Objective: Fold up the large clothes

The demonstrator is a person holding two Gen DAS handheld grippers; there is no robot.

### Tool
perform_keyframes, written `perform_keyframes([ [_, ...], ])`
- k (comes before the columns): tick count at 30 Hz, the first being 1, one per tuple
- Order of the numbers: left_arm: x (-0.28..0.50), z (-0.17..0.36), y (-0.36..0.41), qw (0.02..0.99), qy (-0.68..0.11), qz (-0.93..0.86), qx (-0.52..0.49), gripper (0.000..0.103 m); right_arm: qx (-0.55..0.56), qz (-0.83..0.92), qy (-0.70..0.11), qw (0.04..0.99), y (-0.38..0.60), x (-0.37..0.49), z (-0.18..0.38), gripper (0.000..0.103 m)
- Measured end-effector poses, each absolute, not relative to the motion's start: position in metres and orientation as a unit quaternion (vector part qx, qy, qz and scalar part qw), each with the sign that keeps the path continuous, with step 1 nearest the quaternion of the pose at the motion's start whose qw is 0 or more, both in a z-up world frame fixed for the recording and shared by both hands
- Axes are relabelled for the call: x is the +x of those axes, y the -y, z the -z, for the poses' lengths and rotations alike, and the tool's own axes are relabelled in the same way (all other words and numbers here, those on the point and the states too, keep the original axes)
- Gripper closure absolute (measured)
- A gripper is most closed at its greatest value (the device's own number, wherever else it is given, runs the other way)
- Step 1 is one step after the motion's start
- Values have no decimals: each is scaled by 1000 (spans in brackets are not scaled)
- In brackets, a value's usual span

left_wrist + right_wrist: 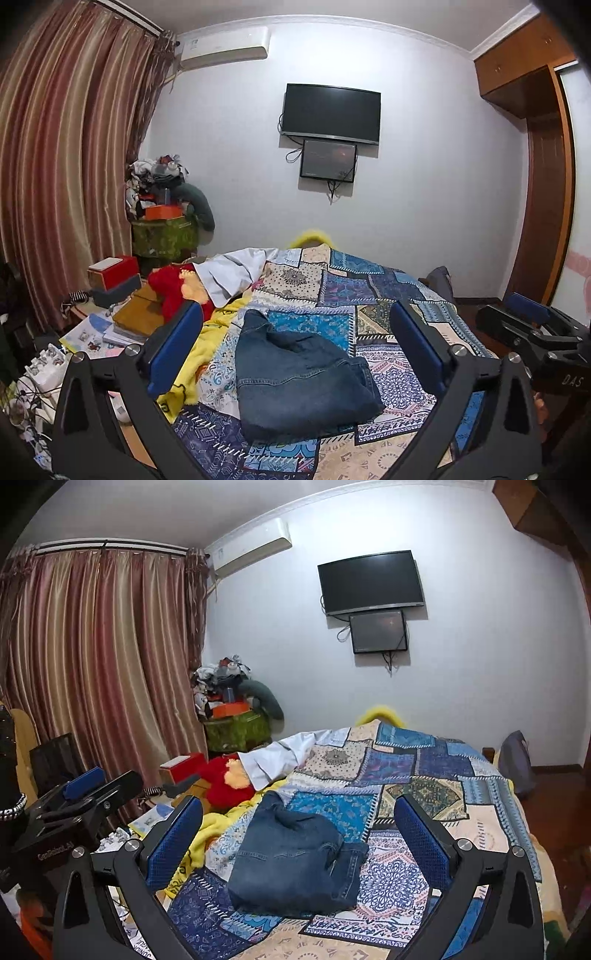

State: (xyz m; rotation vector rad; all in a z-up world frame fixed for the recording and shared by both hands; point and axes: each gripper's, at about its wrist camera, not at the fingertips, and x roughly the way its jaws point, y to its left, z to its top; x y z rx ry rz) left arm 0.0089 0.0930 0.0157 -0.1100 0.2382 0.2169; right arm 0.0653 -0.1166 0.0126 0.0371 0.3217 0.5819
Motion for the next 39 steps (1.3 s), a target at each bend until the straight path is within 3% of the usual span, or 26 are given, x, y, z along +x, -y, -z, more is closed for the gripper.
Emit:
perform_keyframes([
  [39,13,0,-96,983,-138,-97,-68,1,23,-285,-171,943,118,67,-5,0],
])
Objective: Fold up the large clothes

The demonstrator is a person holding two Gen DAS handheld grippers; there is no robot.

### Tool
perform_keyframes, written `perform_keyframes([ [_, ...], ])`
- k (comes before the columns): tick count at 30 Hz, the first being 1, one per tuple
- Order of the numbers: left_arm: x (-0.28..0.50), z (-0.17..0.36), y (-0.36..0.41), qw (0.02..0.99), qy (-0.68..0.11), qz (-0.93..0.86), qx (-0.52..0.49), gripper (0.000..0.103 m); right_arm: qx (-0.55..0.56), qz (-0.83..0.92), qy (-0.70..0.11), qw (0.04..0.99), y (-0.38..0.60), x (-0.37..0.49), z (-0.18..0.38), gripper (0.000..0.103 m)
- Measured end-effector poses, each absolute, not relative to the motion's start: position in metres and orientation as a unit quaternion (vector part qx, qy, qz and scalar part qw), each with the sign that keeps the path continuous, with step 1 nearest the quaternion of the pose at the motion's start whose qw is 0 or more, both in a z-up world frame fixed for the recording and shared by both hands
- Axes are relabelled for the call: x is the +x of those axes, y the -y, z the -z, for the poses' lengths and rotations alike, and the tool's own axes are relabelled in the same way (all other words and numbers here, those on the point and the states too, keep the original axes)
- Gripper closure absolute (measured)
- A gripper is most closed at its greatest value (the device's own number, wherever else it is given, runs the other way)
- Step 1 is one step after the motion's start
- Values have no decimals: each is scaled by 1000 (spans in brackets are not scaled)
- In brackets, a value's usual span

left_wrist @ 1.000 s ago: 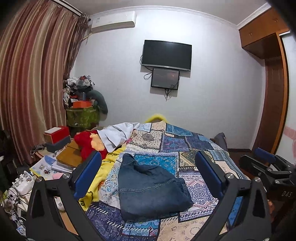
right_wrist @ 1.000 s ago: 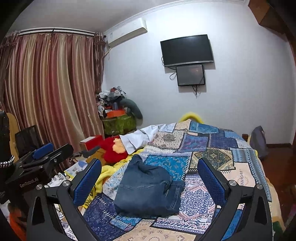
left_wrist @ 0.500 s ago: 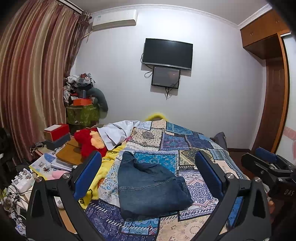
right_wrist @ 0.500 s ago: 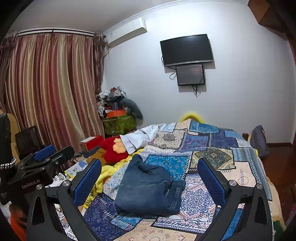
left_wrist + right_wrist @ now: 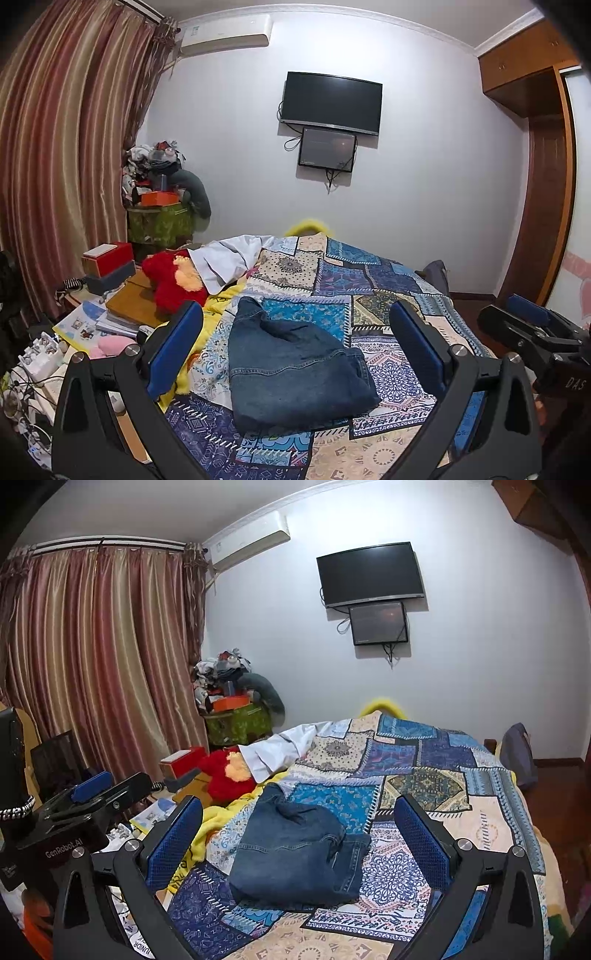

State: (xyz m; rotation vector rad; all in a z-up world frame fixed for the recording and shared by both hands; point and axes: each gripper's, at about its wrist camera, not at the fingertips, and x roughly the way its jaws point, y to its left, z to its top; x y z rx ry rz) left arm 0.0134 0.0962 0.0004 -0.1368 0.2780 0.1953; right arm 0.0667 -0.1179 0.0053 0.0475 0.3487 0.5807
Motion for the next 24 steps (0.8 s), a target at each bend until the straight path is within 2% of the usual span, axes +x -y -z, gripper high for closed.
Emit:
perform_keyframes([
  [24,21,2,-76,984,-152,-69,-57,1,38,-278,-173,944,123,72,-4,0],
])
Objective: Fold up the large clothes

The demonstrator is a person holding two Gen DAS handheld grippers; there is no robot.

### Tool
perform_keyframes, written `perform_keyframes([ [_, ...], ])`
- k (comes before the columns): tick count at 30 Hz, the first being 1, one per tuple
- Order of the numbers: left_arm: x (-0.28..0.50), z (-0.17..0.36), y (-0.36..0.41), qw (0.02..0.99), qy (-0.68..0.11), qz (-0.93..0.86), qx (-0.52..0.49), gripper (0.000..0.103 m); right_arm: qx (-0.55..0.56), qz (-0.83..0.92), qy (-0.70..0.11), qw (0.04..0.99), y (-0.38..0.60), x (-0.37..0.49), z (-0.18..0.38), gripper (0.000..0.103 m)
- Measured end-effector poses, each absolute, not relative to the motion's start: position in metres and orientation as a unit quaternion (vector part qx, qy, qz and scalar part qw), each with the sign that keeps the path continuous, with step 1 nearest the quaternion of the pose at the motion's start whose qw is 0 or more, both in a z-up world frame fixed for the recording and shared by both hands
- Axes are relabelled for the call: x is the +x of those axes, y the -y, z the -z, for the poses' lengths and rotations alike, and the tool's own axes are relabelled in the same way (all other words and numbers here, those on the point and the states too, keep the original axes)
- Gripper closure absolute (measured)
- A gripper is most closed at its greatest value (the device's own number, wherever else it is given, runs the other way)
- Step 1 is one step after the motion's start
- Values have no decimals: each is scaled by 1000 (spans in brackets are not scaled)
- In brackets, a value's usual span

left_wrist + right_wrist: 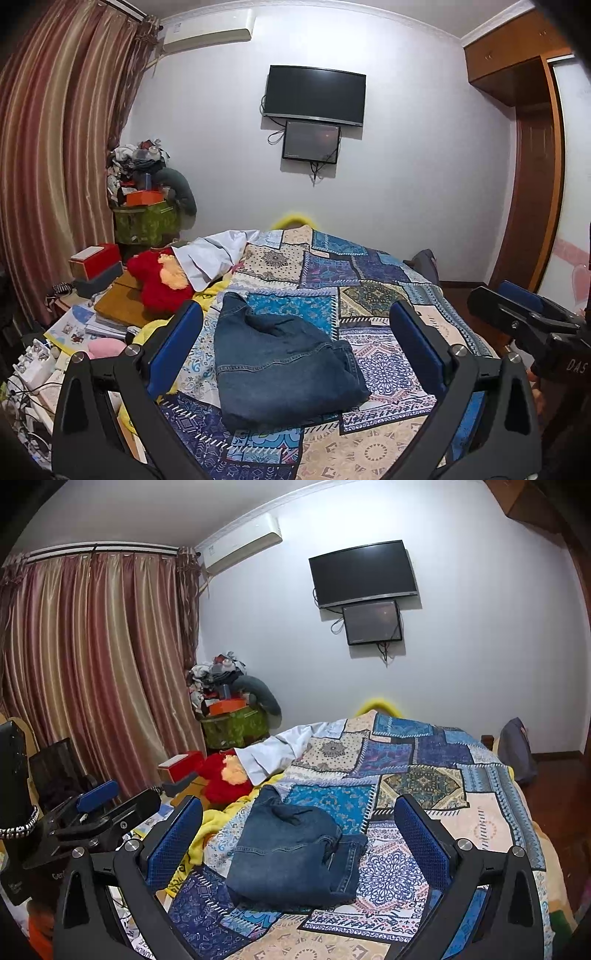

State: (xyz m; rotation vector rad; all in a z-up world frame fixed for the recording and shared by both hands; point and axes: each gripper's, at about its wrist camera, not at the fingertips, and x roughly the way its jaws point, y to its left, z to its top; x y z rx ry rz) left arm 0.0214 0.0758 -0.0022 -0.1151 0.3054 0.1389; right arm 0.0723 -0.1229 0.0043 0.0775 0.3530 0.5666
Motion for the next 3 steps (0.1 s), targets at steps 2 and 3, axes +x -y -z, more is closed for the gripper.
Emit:
perform_keyframes([
  [2,22,2,-75,984,-152,-71,-56,1,38,-278,-173,944,123,73,-4,0],
  [3,22,2,-74,984,-152,-71,-56,1,38,-277,-173,944,123,73,-4,0],
])
